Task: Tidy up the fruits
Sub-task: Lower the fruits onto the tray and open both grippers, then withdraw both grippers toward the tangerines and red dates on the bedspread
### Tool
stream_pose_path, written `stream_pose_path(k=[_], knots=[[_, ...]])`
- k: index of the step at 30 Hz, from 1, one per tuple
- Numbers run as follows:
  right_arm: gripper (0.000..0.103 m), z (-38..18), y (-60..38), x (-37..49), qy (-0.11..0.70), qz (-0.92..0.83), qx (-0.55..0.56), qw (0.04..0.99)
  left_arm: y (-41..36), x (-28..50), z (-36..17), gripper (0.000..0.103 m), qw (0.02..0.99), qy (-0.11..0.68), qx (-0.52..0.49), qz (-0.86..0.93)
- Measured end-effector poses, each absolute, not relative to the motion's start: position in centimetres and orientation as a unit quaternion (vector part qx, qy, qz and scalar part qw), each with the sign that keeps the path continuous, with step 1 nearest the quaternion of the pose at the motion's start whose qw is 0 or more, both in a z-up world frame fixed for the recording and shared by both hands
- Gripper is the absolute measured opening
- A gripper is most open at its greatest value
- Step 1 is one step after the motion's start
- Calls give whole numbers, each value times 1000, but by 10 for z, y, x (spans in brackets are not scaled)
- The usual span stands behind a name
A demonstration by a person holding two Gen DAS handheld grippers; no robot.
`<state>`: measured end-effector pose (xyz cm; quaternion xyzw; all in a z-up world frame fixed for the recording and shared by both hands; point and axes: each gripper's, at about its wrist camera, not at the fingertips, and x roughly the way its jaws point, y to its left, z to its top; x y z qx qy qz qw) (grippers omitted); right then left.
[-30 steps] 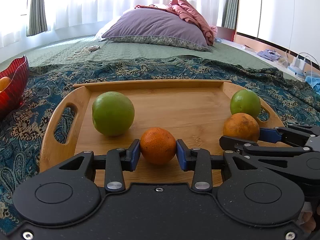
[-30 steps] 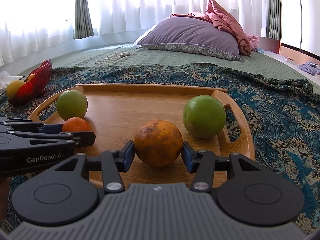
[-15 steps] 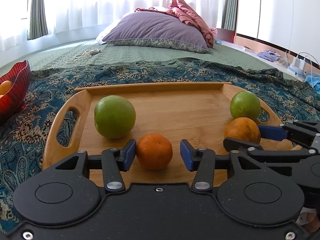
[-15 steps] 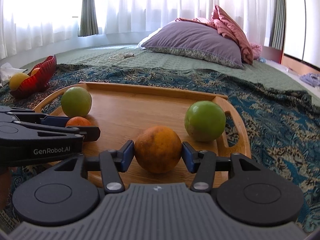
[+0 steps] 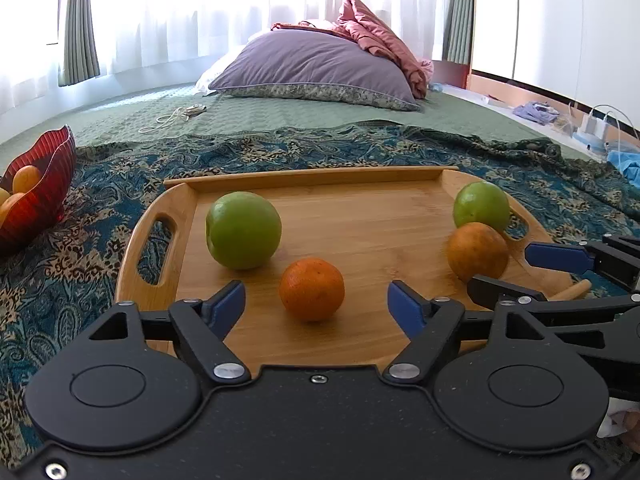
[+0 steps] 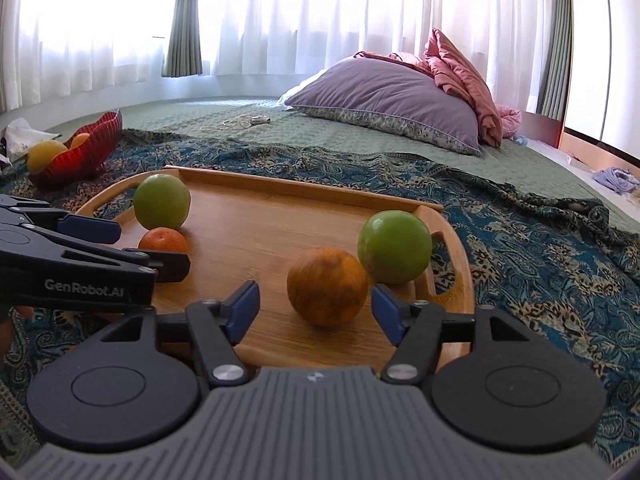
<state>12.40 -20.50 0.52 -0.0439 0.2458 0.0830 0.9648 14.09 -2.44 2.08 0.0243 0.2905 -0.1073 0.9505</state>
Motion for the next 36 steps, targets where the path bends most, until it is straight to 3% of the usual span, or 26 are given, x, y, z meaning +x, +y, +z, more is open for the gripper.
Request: stream_pose_path(k=[16,36], knots=[[90,7,-217,88,231,94,-35,968,-18,97,26,84,949,290,20,-122],[92,-8,-210,57,226,105,-74,966,-16,54,12,84,942,299,36,-146]])
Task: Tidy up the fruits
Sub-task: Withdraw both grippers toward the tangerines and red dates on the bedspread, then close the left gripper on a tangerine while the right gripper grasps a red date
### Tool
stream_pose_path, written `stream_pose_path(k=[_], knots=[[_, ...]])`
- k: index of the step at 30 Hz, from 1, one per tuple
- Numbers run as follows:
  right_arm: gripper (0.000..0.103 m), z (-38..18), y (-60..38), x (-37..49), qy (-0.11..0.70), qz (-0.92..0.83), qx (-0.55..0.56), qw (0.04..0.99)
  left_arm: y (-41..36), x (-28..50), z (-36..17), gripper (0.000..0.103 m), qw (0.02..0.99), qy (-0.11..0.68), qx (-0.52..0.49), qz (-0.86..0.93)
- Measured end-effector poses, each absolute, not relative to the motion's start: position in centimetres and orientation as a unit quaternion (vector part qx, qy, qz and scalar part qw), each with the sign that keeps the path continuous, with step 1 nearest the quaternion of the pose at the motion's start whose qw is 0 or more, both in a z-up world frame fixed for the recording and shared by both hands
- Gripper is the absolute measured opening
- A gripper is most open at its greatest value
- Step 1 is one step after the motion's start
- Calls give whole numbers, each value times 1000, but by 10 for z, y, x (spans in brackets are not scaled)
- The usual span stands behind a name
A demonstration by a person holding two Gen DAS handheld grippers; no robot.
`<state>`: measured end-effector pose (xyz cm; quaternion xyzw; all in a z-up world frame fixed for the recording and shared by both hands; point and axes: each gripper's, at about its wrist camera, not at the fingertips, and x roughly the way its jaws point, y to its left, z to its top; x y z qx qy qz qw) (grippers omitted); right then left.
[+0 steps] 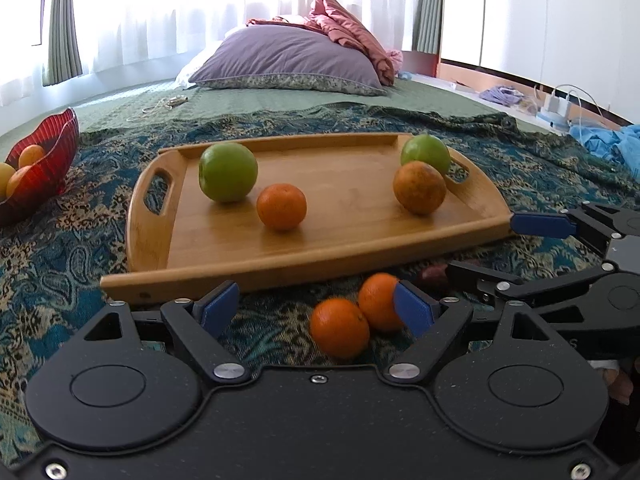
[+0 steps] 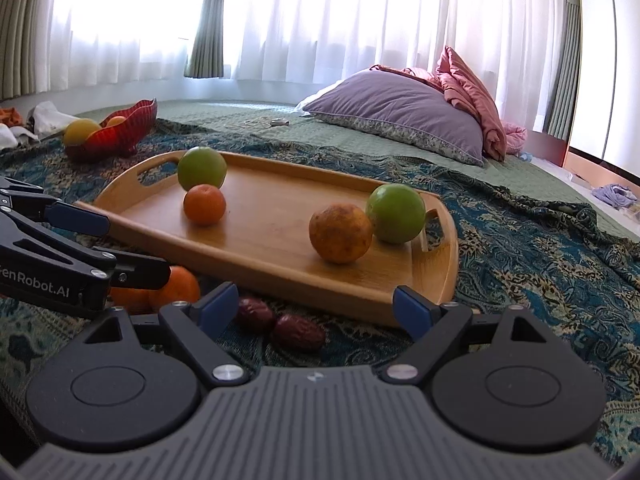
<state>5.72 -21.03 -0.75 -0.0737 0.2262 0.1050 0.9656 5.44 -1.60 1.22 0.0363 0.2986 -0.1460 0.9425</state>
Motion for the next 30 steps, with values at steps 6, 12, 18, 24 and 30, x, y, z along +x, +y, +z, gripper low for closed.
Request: stream_pose_path(k=[6,12,18,24,30], knots=[[92,-11,-209,54,231,109,-76,964,-16,46,7,84,938,307,40,-154],[92,-13,-209,53,236,113,-75,962,-14,41,8,62,937,310,33,-159],[86,-14,-210,53,251,145,-59,955,-15,37,8,41,935,311,48,-165],[75,-16,-206,52,258,153,-57,952,-19,32,6,33,934,308,65,-169],[58,-15,-206,51,254,142,-59,955,-18,34,6,32,936,304,56,-166]])
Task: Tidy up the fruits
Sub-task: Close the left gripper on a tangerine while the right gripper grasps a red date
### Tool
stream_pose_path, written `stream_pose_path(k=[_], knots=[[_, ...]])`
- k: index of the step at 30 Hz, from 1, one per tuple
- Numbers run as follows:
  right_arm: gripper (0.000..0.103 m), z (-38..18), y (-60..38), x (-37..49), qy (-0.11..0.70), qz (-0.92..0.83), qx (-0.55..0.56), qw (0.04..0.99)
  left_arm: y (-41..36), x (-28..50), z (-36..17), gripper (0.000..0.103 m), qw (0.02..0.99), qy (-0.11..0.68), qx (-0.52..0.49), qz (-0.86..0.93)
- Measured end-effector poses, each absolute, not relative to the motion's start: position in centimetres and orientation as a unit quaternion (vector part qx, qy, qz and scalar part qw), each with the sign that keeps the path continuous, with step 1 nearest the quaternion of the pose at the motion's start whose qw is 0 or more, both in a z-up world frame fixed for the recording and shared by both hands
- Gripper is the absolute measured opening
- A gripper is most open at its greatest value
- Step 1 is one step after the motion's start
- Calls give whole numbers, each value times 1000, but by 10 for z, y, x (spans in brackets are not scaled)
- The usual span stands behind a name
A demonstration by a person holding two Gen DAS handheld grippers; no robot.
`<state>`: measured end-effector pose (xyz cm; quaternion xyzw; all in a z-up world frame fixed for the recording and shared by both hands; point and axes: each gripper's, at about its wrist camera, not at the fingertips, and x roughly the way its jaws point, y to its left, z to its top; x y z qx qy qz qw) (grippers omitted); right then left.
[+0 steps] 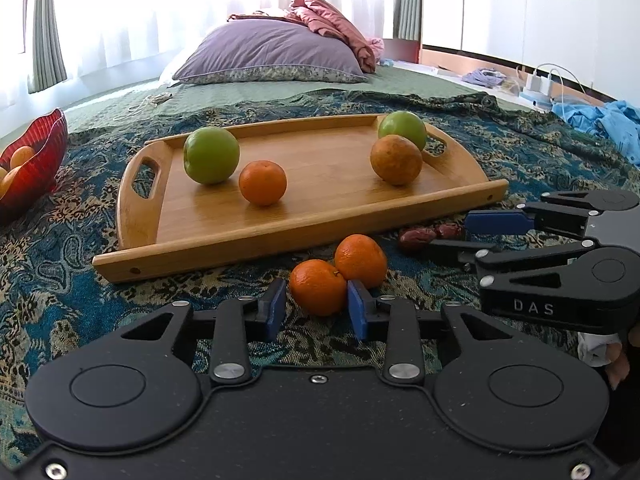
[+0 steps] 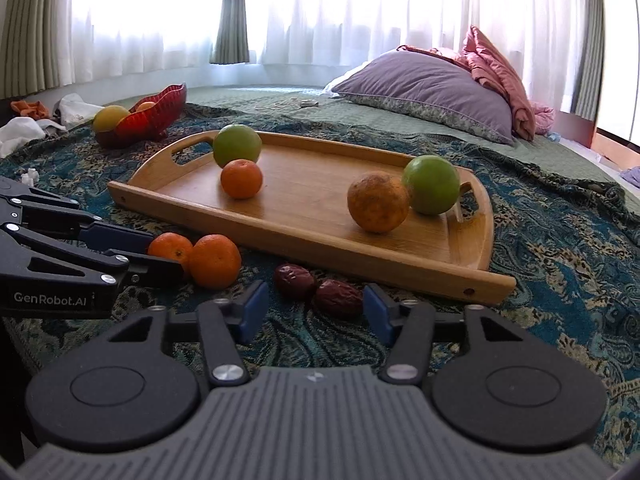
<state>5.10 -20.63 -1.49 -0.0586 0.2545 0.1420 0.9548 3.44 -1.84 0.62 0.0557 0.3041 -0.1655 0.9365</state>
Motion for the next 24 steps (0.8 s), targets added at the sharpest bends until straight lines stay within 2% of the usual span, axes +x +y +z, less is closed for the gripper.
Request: stream_pose_path(k=[1,6,21,24], knots=[[53,-15,-207,51,254,133,-60,956,-18,35,6,32,937,303,55,-164],[49,-15,-210,55,255,104,-59,960,-18,43,9,32,940,297,50,-158],[47,-21,-204,62,273,107,-49,955,-17,43,2,33,941,293,39,-163],[46,-22,-203,61,271,107,-51,955,-13,38,2,30,944,289,32,-156]])
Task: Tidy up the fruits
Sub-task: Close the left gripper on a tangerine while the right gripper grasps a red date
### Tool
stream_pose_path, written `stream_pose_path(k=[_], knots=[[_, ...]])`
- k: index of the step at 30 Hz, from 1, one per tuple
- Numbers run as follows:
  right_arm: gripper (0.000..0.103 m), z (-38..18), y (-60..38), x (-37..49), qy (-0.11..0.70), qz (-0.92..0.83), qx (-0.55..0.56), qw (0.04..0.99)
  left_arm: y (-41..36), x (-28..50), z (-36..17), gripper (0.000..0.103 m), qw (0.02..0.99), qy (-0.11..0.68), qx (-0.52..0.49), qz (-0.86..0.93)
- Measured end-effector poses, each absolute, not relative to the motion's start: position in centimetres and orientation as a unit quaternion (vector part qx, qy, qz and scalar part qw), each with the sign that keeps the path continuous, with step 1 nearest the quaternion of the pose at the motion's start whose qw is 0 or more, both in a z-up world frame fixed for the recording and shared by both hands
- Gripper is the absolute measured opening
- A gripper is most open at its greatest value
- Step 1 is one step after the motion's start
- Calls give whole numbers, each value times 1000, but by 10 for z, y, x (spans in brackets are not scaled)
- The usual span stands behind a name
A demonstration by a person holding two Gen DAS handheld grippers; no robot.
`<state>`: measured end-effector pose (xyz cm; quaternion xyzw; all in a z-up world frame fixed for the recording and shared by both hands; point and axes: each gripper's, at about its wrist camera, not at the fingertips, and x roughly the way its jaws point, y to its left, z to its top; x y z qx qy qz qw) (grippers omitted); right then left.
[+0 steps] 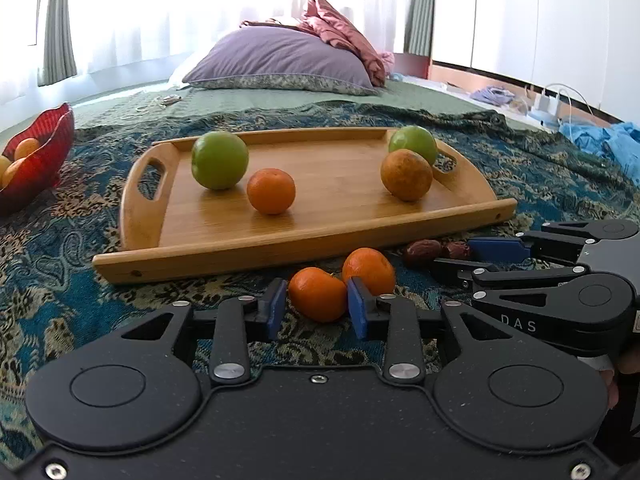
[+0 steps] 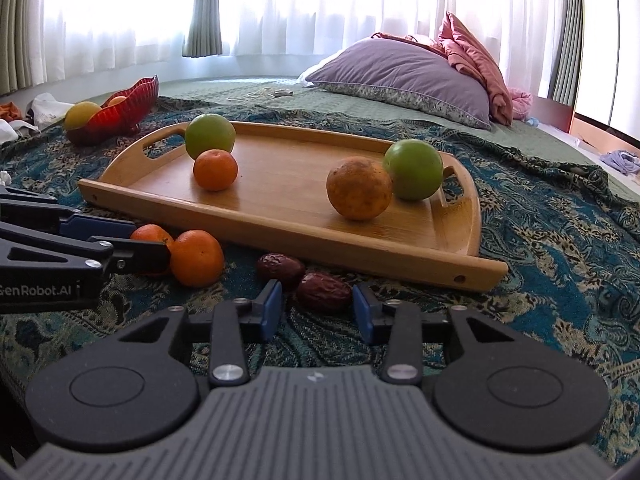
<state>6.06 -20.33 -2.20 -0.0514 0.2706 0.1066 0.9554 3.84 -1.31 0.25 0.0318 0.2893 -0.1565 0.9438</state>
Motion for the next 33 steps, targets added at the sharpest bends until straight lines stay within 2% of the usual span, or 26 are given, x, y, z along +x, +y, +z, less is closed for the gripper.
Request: stream_pose_path(k=[6,17,28,33], knots=[[39,-22,-205,59,269,102,-45,957,-18,30,4,30,948,274,64,-146],[38,-22,-205,59,267,101,-44,957,-21,30,-2,36,945,282,72,-149],[38,-22,-206,60,268,100,-40,957,-25,46,-6,31,943,297,42,-145],[35,-21,-207,59,263,96,-34,959,-23,45,-2,30,948,288,45,-131]])
